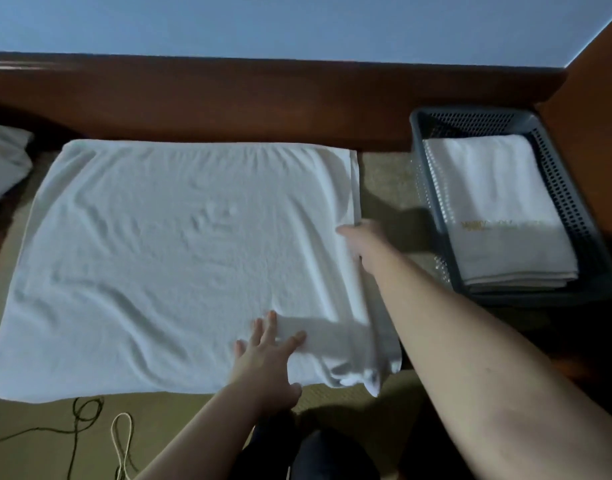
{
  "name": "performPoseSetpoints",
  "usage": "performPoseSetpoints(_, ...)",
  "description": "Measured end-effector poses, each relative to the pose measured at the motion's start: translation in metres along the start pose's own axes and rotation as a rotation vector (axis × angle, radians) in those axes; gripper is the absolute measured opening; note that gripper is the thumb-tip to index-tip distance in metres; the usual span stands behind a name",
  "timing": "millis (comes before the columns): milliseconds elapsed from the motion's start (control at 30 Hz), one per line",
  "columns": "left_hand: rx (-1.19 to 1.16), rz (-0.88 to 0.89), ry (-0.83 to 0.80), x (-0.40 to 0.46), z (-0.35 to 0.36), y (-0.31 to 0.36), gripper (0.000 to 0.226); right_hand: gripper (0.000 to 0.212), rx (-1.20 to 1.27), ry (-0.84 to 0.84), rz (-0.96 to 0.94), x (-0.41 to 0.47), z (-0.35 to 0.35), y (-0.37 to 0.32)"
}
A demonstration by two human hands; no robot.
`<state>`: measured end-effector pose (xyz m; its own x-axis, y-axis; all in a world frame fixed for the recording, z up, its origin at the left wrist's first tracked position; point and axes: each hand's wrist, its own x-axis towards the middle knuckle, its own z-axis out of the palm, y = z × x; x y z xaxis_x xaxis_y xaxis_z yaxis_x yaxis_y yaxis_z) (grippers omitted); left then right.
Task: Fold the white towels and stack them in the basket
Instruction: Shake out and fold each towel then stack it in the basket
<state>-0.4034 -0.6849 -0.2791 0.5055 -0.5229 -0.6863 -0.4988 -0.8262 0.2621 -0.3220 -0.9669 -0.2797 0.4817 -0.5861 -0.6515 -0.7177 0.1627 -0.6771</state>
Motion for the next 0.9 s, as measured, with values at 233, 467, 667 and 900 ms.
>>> performPoseSetpoints(233, 0.007, -0.051, 0.046, 0.003, -0.010, 0.006, 0.077, 0.040, -0.009, 0.060, 0.058, 0.083, -0.003, -0.056)
performPoseSetpoints(467, -0.053, -0.284, 0.359, 0.040, -0.044, -0.001, 0.070, 0.041, -0.076, 0.014, -0.020, 0.107, -0.004, -0.082)
performPoseSetpoints(667, -0.196, -0.395, 0.254, 0.070, -0.043, -0.018, 0.097, 0.026, -0.047, 0.013, -0.118, 0.120, -0.012, -0.091)
performPoseSetpoints(900, -0.222, -0.423, 0.248, 0.074, -0.044, -0.016, 0.101, 0.036, -0.157, -0.010, -0.265, 0.142, -0.017, -0.111)
